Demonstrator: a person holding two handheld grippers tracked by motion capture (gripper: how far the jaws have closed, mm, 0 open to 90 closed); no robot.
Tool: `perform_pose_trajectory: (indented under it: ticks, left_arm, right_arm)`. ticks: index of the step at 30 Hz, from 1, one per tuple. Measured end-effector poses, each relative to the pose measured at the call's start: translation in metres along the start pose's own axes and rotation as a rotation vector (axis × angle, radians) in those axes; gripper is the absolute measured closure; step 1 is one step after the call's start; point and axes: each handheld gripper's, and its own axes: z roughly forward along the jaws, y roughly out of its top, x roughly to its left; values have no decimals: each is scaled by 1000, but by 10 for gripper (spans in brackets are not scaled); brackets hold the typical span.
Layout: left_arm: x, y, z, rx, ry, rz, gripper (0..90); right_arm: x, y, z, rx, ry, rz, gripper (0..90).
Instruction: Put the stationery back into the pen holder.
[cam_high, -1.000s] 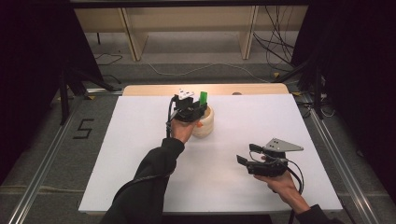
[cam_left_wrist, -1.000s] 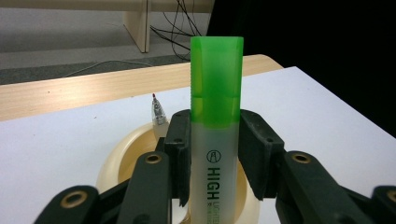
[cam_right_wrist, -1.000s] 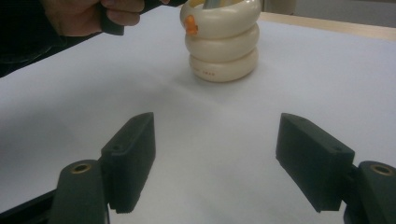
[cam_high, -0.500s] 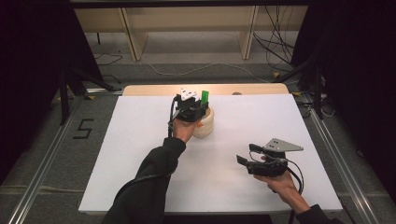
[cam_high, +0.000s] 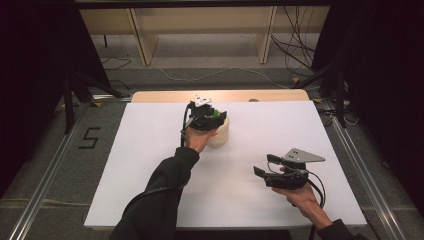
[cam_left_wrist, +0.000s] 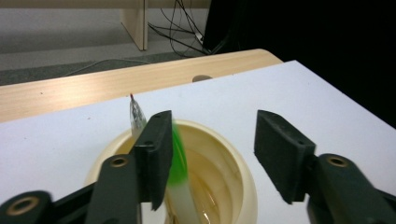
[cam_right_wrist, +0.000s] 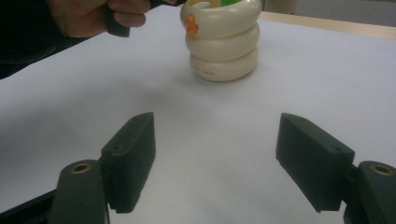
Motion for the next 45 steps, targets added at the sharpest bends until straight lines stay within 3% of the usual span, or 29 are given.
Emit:
perform_pose_trajectory:
  ticks: [8, 13, 19, 24, 28, 37, 45]
  left_arm:
    - [1, 4, -14, 32, -33, -3, 328]
    - [2, 3, -29, 43, -85, 3, 302]
    - [5, -8, -49, 59, -151, 12, 277]
    - [8, -19, -54, 79, -175, 12, 261]
    - [10, -27, -60, 73, -214, 0, 254]
    - [10, -35, -77, 68, -248, 31, 234]
    - [4, -42, -86, 47, -309, 44, 207]
  right_arm:
    - [0, 0, 1, -4, -1, -2, 294]
    - [0, 0, 0, -4, -2, 2, 294]
    - [0, 0, 1, -5, -1, 1, 294]
    - [0, 0, 2, -2, -3, 1, 293]
    - [0, -1, 2, -2, -2, 0, 293]
    - [1, 0, 0, -8, 4, -3, 293]
    - [2, 0, 3, 1, 11, -5, 292]
